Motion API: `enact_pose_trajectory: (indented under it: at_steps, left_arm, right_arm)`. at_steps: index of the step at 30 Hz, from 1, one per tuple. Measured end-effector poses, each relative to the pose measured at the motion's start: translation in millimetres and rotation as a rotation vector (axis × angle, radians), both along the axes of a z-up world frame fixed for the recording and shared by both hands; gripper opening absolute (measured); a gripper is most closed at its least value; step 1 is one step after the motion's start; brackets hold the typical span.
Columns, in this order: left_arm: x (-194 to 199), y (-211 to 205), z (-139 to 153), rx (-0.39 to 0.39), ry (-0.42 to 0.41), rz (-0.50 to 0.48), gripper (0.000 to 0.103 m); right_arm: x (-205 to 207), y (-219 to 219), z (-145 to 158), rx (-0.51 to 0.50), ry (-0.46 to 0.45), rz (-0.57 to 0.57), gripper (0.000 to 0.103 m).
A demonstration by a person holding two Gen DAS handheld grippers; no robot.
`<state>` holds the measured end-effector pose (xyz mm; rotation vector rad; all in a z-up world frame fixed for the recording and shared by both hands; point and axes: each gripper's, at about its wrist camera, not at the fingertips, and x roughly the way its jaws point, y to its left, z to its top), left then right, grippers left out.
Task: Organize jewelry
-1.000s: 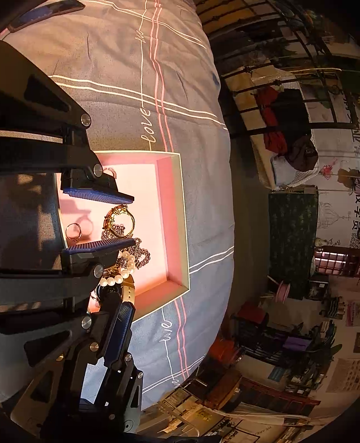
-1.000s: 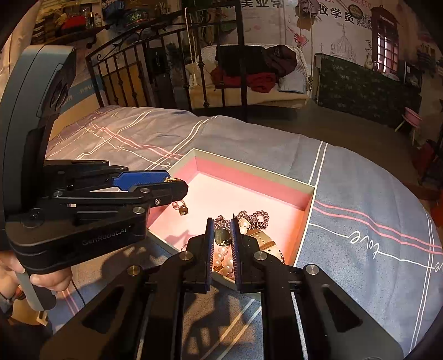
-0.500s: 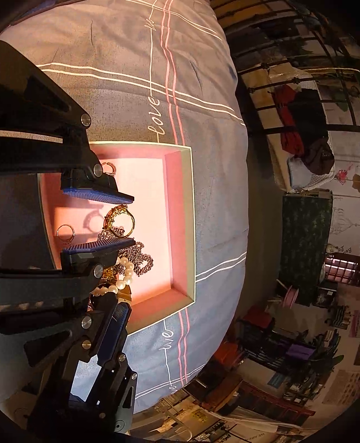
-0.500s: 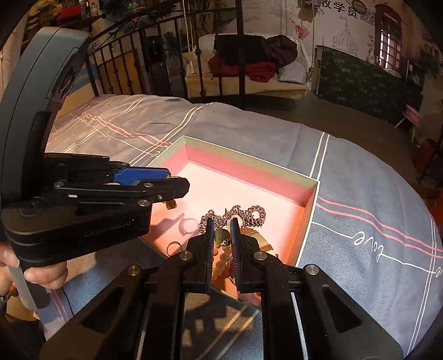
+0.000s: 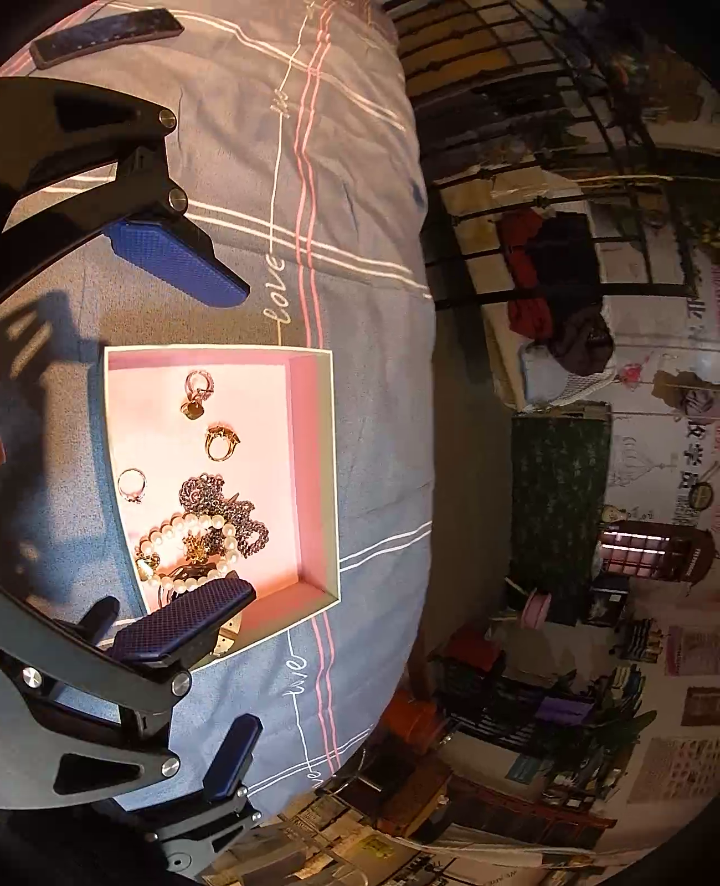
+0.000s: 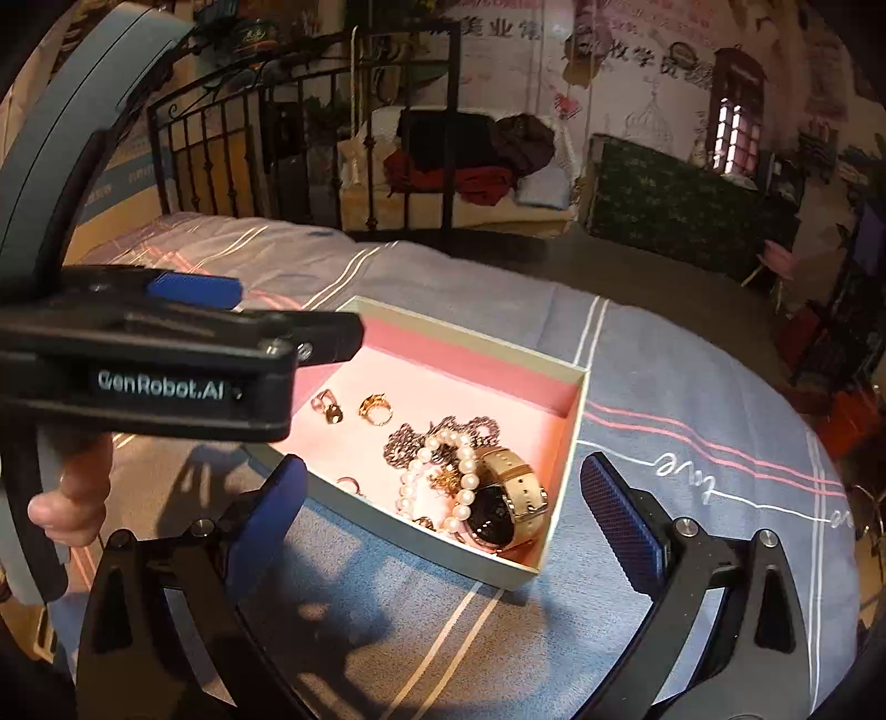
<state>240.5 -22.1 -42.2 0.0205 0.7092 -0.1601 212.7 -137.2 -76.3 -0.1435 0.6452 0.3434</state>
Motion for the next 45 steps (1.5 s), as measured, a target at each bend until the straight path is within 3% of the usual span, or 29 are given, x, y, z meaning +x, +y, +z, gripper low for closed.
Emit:
enact_pose_trajectory:
  at_steps: [3,6,12,18,45]
  left_arm:
    - [-53,-5,17,0.012,-0.139,-0.018,0.096]
    - [-95,-10,24,0.029,-0.218,-0.046,0.097]
    - [-132,-7,28,-0.007,-0.255,-0.039,0.097]
    - [-140,5,38,-0.042,-0.281,-0.01,0.097]
    - [-161,19,43,-0.018,-0.304,0.043,0.097]
  right_arm:
    - [-44,-2,16,-0.052,-0.158,-0.087,0.097]
    - [-83,-2,24,-0.104,-0.262,-0.144,0.097]
    - [-130,-11,37,-0.077,-0.344,-0.207,0.097]
    - [-145,-20,46,-0.027,-0.357,-0.242,0.097]
    - [-175,-36,64,0.007,-0.387,-0.29,0.097]
